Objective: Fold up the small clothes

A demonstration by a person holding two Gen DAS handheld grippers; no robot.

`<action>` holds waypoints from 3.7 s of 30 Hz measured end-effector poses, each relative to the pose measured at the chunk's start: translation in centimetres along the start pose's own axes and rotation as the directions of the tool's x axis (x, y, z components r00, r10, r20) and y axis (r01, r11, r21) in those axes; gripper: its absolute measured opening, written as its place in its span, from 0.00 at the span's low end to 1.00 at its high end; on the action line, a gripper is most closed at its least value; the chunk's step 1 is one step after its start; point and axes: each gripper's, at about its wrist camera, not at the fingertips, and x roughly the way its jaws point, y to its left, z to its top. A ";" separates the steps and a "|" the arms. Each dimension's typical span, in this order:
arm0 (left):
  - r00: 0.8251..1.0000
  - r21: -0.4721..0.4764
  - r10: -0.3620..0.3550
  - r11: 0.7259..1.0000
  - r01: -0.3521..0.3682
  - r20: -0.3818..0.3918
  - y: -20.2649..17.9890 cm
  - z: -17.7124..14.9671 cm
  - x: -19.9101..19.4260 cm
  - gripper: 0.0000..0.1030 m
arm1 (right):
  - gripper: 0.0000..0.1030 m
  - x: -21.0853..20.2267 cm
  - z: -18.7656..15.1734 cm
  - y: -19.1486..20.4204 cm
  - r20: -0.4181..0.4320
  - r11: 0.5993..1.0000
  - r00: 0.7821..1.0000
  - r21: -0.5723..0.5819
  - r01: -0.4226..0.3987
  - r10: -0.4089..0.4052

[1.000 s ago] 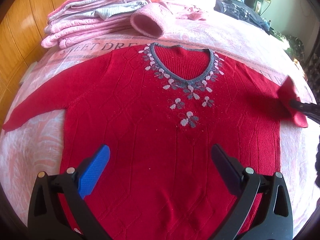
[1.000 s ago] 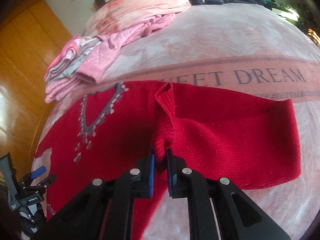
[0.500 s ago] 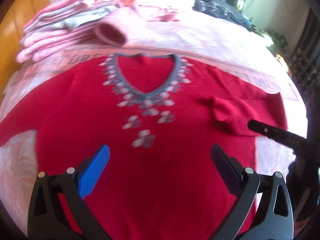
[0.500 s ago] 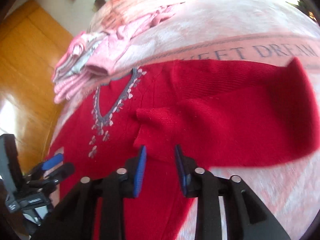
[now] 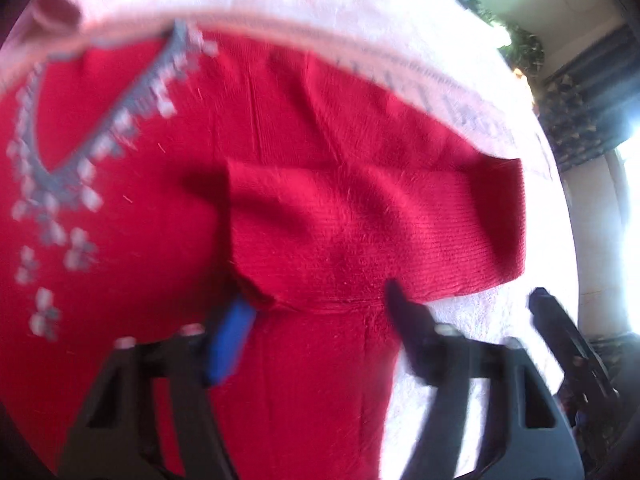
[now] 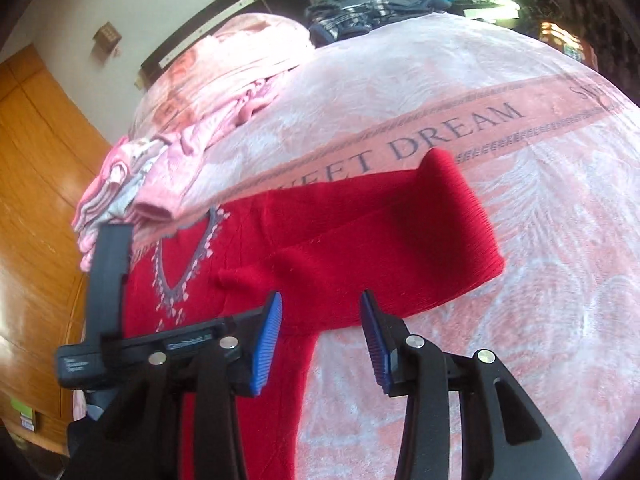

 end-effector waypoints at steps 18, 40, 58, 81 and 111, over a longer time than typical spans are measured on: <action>0.947 -0.095 -0.001 0.995 0.033 0.321 2.9 0.0 -9.8 0.03 | 0.46 -0.2 0.5 -0.2 0.042 0.999 0.998 -0.005 0.041 -0.040; 0.904 -0.314 0.260 0.937 -0.152 0.338 24.5 -1.6 -15.9 0.03 | 0.46 7.3 -1.0 3.4 -0.045 0.997 0.998 -0.061 -0.041 0.038; 0.917 -0.327 0.184 0.943 -0.064 0.352 25.0 -2.9 -16.7 0.29 | 0.52 5.6 -1.1 6.5 -0.055 0.988 0.998 -0.147 -0.042 0.034; 0.917 -0.490 0.281 0.864 -0.113 0.284 36.9 -11.6 -20.9 0.63 | 0.62 7.0 -3.0 10.6 -0.130 0.961 0.991 -0.274 -0.027 -0.010; 0.819 -0.855 0.474 0.517 0.041 0.325 61.9 -16.2 -29.2 0.04 | 0.63 10.9 -6.1 12.3 -0.203 0.930 0.975 -0.367 0.007 -0.088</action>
